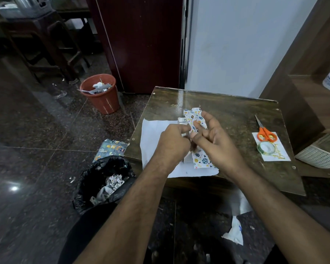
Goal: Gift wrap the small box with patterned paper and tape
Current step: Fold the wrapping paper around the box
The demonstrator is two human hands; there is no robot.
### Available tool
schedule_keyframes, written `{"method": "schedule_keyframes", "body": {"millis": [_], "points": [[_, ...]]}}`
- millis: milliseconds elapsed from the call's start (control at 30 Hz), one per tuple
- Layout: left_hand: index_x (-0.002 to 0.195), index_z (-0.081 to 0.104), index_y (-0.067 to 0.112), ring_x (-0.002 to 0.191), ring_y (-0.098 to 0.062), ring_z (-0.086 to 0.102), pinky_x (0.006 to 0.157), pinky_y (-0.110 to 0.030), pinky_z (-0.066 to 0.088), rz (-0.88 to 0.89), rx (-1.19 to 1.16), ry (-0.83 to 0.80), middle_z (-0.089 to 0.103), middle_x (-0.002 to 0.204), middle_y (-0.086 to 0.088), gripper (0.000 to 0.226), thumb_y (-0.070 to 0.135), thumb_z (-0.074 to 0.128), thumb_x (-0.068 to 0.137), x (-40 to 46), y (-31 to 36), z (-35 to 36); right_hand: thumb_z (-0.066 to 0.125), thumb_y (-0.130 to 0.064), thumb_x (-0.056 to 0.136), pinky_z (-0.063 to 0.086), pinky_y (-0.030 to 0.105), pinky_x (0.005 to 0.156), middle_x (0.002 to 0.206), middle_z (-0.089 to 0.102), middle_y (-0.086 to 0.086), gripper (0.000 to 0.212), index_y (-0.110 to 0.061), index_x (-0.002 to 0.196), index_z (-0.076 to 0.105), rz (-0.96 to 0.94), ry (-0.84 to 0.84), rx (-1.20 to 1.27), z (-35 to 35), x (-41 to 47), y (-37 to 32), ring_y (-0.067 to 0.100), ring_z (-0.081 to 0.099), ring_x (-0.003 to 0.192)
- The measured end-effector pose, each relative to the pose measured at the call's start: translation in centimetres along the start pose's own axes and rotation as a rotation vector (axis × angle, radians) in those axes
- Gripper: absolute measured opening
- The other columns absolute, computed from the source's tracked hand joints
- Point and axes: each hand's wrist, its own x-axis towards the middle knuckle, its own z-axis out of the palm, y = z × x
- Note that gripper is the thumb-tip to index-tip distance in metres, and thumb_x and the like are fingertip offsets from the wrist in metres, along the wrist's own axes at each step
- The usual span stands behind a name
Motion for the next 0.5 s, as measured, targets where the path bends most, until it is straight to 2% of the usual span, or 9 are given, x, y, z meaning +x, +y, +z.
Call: {"method": "schedule_keyframes", "body": {"millis": [67, 100, 133, 200, 267, 300, 367, 433, 500], "points": [[0.131, 0.069, 0.023, 0.104, -0.02, 0.071, 0.089, -0.034, 0.059, -0.026, -0.048, 0.027, 0.073, 0.122, -0.002, 0.051, 0.002, 0.051, 0.089, -0.3, 0.2, -0.5, 0.057, -0.019, 0.105, 0.048, 0.018, 0.099, 0.109, 0.075, -0.016, 0.067, -0.027, 0.162, 0.022, -0.019, 0.005, -0.078, 0.2, -0.1, 0.2, -0.009, 0.052, 0.133], [0.127, 0.071, 0.023, 0.103, -0.023, 0.073, 0.092, -0.039, 0.06, -0.04, -0.097, 0.04, 0.074, 0.12, -0.002, 0.051, 0.001, 0.05, 0.086, -0.1, 0.2, -0.8, 0.056, -0.023, 0.106, 0.048, 0.015, 0.095, 0.111, 0.074, -0.009, 0.066, -0.029, 0.161, 0.021, -0.026, 0.007, -0.112, 0.1, -0.1, 0.3, -0.008, 0.057, 0.126], [0.117, 0.073, 0.021, 0.099, -0.025, 0.074, 0.092, -0.046, 0.061, -0.06, -0.159, 0.05, 0.076, 0.112, -0.003, 0.047, -0.001, 0.05, 0.083, -0.1, 0.3, -1.0, 0.053, -0.023, 0.107, 0.045, 0.014, 0.095, 0.103, 0.075, -0.004, 0.063, -0.031, 0.161, 0.021, -0.036, 0.002, -0.139, 0.0, -0.1, 0.5, -0.006, 0.057, 0.127], [0.098, 0.069, 0.016, 0.092, -0.025, 0.073, 0.09, -0.052, 0.061, -0.127, -0.236, 0.077, 0.075, 0.097, -0.005, 0.032, -0.006, 0.049, 0.088, 0.1, 0.5, -1.5, 0.048, -0.021, 0.109, 0.038, 0.019, 0.106, 0.083, 0.075, -0.001, 0.061, -0.032, 0.162, 0.019, -0.064, -0.001, -0.198, -0.3, -0.2, 0.7, -0.006, 0.047, 0.138], [0.095, 0.061, 0.016, 0.095, -0.025, 0.07, 0.089, -0.052, 0.061, -0.164, -0.203, 0.129, 0.071, 0.101, -0.008, 0.023, -0.004, 0.05, 0.093, 0.4, 0.4, -1.9, 0.046, -0.019, 0.109, 0.038, 0.03, 0.113, 0.095, 0.073, -0.005, 0.06, -0.031, 0.161, 0.019, -0.129, 0.001, -0.288, -0.6, -0.2, 0.7, -0.002, 0.046, 0.14], [0.1, 0.06, 0.017, 0.098, -0.026, 0.068, 0.088, -0.05, 0.061, -0.161, -0.123, 0.158, 0.069, 0.109, -0.009, 0.019, 0.0, 0.052, 0.094, 0.4, 0.3, -2.1, 0.047, -0.016, 0.108, 0.041, 0.035, 0.113, 0.105, 0.069, -0.009, 0.061, -0.031, 0.161, 0.02, -0.169, 0.002, -0.339, -0.7, -0.3, 0.7, 0.002, 0.049, 0.138], [0.121, 0.06, 0.016, 0.105, -0.028, 0.063, 0.088, -0.043, 0.058, -0.094, 0.207, 0.215, 0.064, 0.122, -0.011, 0.025, 0.01, 0.056, 0.097, 0.2, 0.0, -2.6, 0.045, -0.008, 0.102, 0.047, 0.043, 0.109, 0.118, 0.06, -0.012, 0.066, -0.032, 0.159, 0.023, -0.223, 0.018, -0.429, -0.6, -0.3, 0.7, 0.008, 0.054, 0.133], [0.137, 0.055, 0.012, 0.127, -0.035, 0.051, 0.099, -0.046, 0.048, -0.06, 0.599, 0.275, 0.053, 0.138, -0.018, 0.04, 0.024, 0.061, 0.1, -0.1, -0.3, -3.1, 0.045, -0.002, 0.095, 0.052, 0.044, 0.101, 0.12, 0.058, -0.015, 0.072, -0.033, 0.157, 0.025, -0.243, 0.046, -0.488, -0.3, -0.1, 0.7, 0.009, 0.057, 0.128], [0.145, 0.044, 0.006, 0.137, -0.038, 0.04, 0.107, -0.049, 0.041, -0.144, 0.769, 0.323, 0.043, 0.146, -0.021, 0.057, 0.038, 0.062, 0.101, -0.4, -0.6, -3.6, 0.047, 0.002, 0.093, 0.054, 0.041, 0.094, 0.118, 0.058, -0.017, 0.073, -0.032, 0.154, 0.028, -0.229, 0.066, -0.497, 0.0, 0.1, 0.6, 0.008, 0.059, 0.122]]}}
